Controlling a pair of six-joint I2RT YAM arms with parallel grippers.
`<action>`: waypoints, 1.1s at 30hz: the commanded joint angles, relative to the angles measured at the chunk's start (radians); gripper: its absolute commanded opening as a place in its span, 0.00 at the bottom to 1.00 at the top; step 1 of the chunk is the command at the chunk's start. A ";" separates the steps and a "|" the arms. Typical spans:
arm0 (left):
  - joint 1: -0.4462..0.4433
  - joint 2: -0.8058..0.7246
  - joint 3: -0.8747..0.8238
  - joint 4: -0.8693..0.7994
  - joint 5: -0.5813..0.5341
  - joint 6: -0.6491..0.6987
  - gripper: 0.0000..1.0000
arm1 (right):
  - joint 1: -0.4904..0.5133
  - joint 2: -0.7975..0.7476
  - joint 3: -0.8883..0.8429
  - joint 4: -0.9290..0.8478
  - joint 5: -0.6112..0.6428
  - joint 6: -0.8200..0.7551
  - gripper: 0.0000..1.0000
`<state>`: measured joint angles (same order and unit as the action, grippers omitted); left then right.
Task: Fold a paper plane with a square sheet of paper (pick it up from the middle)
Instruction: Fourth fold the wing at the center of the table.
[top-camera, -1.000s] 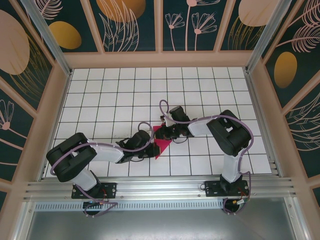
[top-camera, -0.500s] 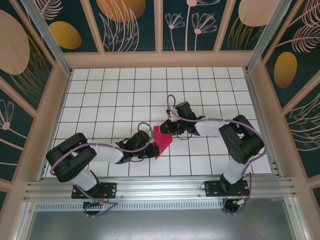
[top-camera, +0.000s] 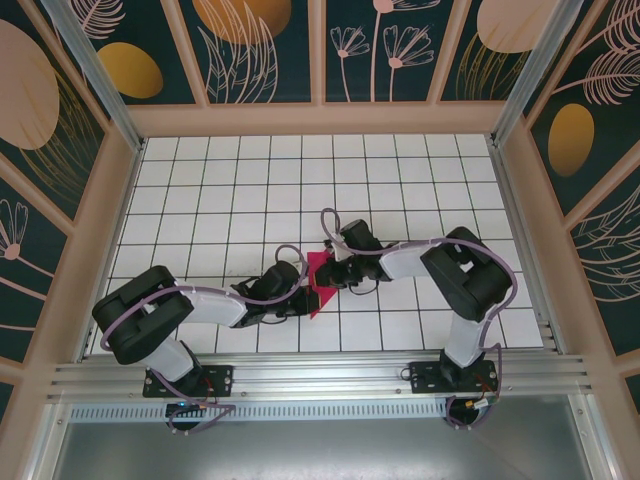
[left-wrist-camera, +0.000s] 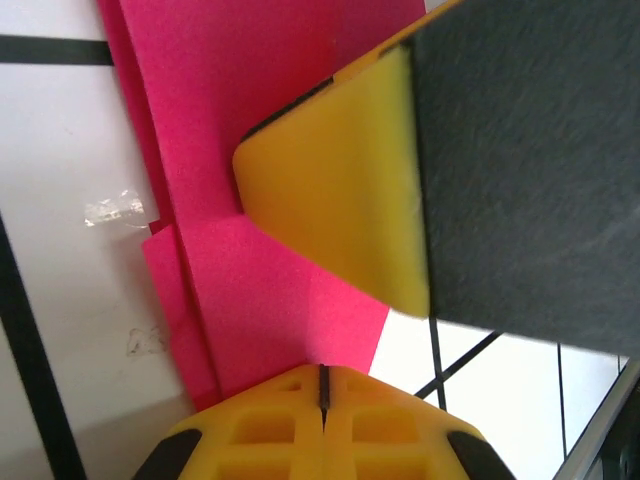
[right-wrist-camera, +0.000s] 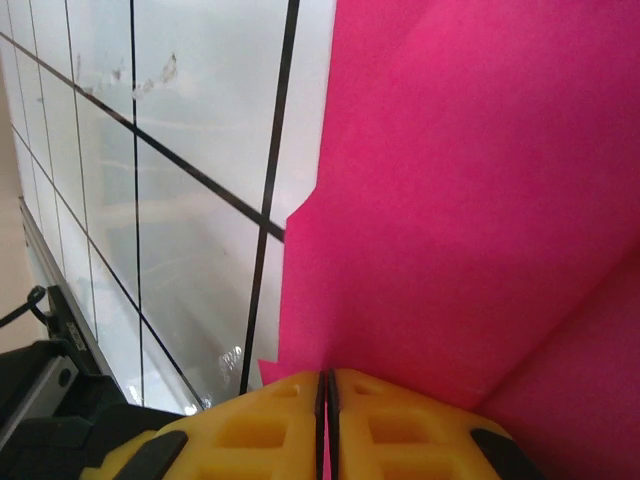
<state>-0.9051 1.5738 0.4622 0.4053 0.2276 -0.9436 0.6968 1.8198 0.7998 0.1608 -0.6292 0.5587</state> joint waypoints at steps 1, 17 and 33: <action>-0.006 0.048 -0.036 -0.187 -0.004 0.014 0.00 | -0.013 0.061 0.025 -0.014 0.086 -0.003 0.15; -0.007 0.055 -0.073 -0.220 -0.030 0.022 0.00 | -0.080 0.115 0.165 -0.102 0.164 -0.006 0.17; -0.008 0.048 -0.083 -0.260 -0.015 0.067 0.00 | -0.144 0.159 0.264 -0.149 0.187 -0.022 0.17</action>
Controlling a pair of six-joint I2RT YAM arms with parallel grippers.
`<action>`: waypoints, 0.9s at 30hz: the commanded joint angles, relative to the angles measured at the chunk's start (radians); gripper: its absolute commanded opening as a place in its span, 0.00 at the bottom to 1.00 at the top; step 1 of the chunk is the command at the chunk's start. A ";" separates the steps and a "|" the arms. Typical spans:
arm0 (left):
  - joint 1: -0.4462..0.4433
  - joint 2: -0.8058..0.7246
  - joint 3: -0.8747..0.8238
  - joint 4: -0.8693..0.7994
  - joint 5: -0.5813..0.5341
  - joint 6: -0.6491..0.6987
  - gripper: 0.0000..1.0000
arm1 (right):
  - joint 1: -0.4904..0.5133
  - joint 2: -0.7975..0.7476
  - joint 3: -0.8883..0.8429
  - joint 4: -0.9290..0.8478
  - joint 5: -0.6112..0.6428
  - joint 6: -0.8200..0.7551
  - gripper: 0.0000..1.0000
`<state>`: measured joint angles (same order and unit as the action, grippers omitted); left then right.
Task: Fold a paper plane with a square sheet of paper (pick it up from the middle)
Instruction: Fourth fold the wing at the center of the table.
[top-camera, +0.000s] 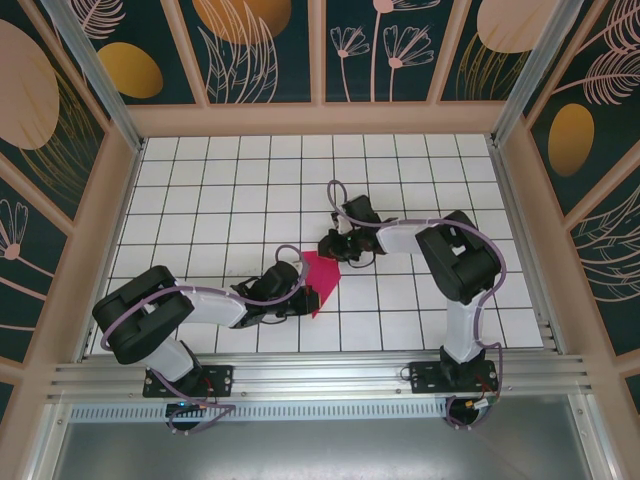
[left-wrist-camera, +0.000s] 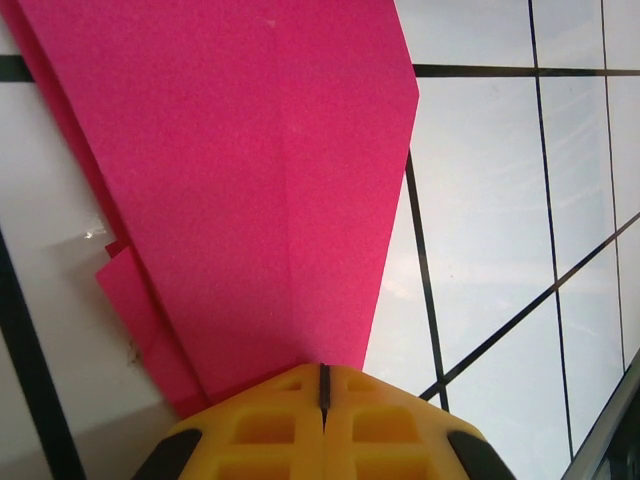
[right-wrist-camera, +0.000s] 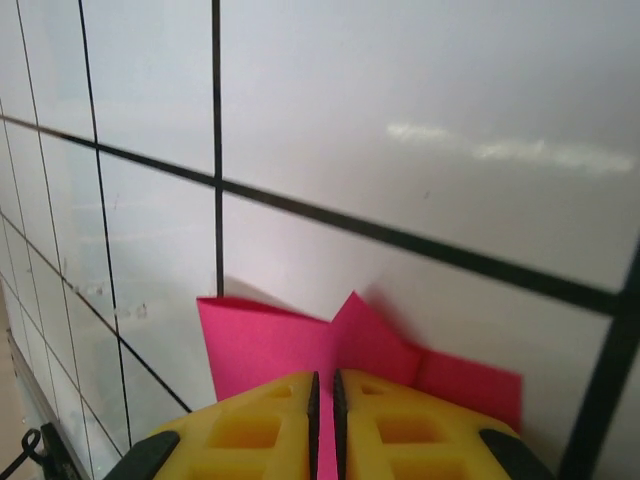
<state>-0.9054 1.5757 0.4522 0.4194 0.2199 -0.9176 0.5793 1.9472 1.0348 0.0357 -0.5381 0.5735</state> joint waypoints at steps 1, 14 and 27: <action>-0.008 0.046 -0.075 -0.275 -0.003 0.043 0.00 | -0.027 0.035 0.035 -0.032 0.103 -0.037 0.17; -0.009 0.043 -0.083 -0.300 0.027 0.126 0.00 | -0.105 0.030 0.084 -0.084 0.105 -0.099 0.17; -0.007 0.079 -0.009 -0.342 0.056 0.250 0.00 | -0.072 -0.307 -0.147 -0.019 0.048 -0.068 0.20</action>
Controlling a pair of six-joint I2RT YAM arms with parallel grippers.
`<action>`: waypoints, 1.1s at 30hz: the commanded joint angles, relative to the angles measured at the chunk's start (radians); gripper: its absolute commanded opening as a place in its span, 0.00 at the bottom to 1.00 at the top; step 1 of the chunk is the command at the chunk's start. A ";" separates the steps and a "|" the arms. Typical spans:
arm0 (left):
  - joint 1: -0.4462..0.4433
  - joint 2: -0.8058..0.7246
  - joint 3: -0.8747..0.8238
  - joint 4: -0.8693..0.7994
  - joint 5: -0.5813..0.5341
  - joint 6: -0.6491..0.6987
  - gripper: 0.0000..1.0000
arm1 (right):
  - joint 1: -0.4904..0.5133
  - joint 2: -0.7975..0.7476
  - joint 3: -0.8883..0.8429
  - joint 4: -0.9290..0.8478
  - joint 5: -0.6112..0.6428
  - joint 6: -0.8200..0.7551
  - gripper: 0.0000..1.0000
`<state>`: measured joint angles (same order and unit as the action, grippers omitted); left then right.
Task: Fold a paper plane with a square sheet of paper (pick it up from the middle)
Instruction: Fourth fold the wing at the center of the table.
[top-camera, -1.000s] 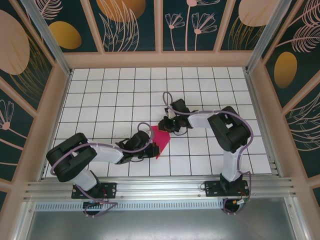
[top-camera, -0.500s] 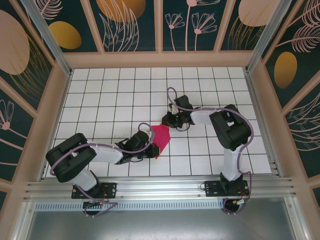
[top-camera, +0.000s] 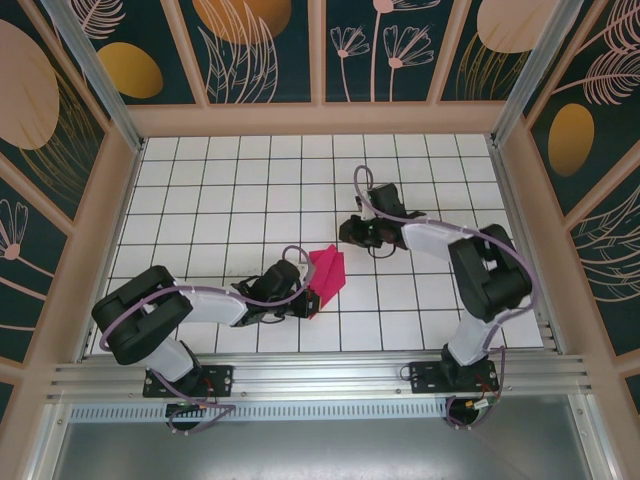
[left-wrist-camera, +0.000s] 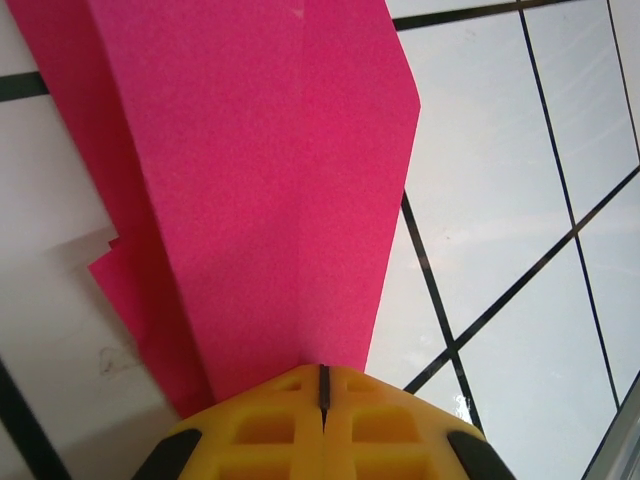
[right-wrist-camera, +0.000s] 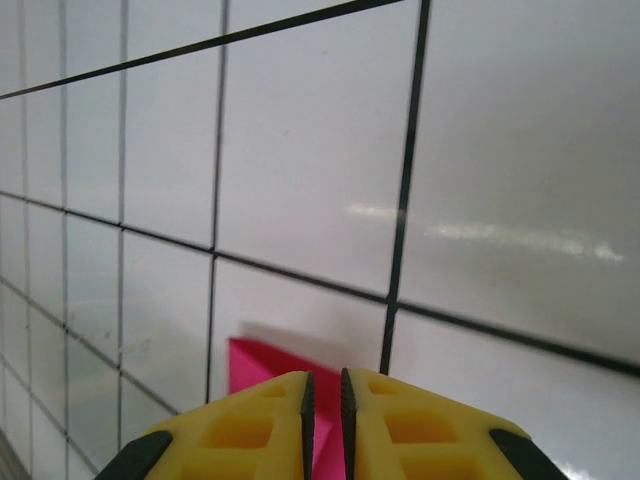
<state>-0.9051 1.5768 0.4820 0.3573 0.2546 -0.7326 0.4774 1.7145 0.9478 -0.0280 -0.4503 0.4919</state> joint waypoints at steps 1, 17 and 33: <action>-0.008 0.081 -0.032 -0.286 0.022 0.073 0.00 | 0.042 -0.088 -0.078 0.060 -0.055 0.020 0.20; -0.008 0.047 -0.023 -0.288 0.036 0.089 0.00 | 0.169 0.108 -0.150 0.193 0.005 0.100 0.17; 0.031 -0.155 0.094 -0.134 0.036 -0.086 0.09 | 0.168 0.135 -0.203 0.218 0.005 0.096 0.17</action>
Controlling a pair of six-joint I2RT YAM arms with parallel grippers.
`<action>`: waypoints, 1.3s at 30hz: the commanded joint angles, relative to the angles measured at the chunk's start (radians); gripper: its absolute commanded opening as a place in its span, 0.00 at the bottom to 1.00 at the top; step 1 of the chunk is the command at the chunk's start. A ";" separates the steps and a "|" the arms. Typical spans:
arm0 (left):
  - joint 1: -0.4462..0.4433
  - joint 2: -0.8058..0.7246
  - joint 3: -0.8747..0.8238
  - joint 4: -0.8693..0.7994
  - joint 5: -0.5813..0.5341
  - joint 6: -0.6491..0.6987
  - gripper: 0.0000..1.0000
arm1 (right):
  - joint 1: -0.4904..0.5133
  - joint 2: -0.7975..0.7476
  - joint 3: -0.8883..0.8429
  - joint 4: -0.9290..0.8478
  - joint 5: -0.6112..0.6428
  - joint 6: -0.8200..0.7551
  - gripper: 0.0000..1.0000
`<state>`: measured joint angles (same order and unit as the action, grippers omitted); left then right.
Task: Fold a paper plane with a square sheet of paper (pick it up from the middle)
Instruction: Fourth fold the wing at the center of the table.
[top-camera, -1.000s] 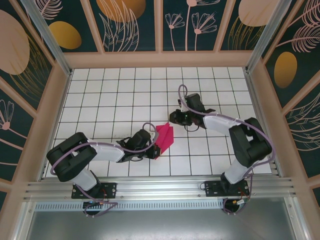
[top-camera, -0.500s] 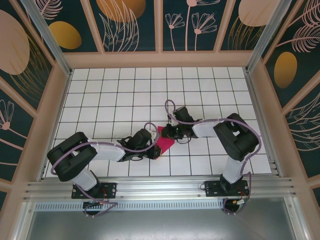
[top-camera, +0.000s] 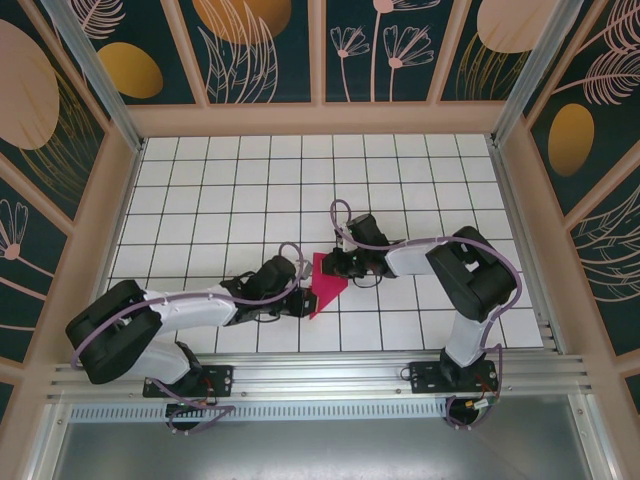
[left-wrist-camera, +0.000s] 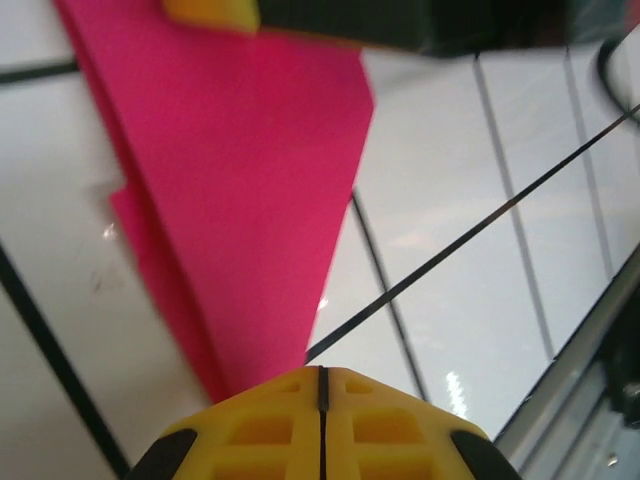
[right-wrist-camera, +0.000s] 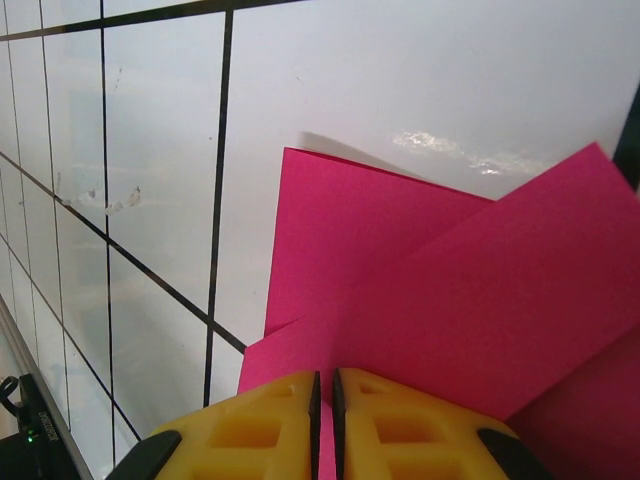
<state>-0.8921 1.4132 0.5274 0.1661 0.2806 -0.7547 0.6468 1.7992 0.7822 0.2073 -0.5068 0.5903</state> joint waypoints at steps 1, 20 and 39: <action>0.022 0.029 0.063 0.081 0.029 -0.070 0.09 | -0.002 0.052 -0.037 -0.017 0.060 -0.003 0.17; 0.036 0.326 0.095 0.097 0.020 -0.123 0.06 | -0.004 0.072 -0.052 -0.005 0.067 0.005 0.17; 0.036 0.189 -0.115 0.126 0.178 -0.163 0.10 | -0.009 0.084 -0.038 -0.045 0.106 -0.010 0.17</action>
<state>-0.8505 1.6012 0.4500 0.4660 0.3775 -0.9325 0.6449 1.8050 0.7696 0.2478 -0.5087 0.6083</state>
